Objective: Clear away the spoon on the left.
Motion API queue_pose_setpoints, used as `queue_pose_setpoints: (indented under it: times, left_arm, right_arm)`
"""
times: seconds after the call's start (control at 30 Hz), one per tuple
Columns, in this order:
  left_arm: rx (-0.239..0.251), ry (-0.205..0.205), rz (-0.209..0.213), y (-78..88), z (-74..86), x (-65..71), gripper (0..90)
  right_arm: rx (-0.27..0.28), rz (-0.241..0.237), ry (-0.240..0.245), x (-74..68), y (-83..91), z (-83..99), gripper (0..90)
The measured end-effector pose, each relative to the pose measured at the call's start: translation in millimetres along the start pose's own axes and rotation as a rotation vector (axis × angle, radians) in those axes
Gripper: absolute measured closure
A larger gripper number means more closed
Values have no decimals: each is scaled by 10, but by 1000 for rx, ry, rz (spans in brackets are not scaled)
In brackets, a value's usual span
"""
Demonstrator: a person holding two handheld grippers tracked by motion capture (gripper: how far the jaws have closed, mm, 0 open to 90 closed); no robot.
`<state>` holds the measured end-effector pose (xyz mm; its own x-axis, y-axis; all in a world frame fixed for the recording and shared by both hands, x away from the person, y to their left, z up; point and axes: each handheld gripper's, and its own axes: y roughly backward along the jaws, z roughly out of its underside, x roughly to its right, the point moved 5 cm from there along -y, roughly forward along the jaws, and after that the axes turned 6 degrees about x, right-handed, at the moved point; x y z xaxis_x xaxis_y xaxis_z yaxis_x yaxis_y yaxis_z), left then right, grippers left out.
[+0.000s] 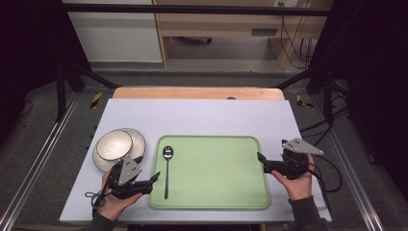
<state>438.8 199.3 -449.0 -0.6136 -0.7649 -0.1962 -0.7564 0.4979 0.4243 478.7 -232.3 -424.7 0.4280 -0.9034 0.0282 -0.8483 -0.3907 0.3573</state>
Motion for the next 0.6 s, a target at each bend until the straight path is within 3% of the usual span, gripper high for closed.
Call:
queue_pose_setpoints:
  times: [0.37, 0.53, 0.6]
  left_arm:
    - [57, 85, -50, 154, 65, -209, 233]
    - [92, 156, -61, 232, 117, -300, 230]
    - [92, 159, -68, 254, 145, -322, 227]
  right_arm:
    - [5, 17, -8, 41, 30, -12, 27]
    - [7, 24, -8, 53, 35, -13, 26]
    - [4, 27, -7, 57, 38, -12, 26]
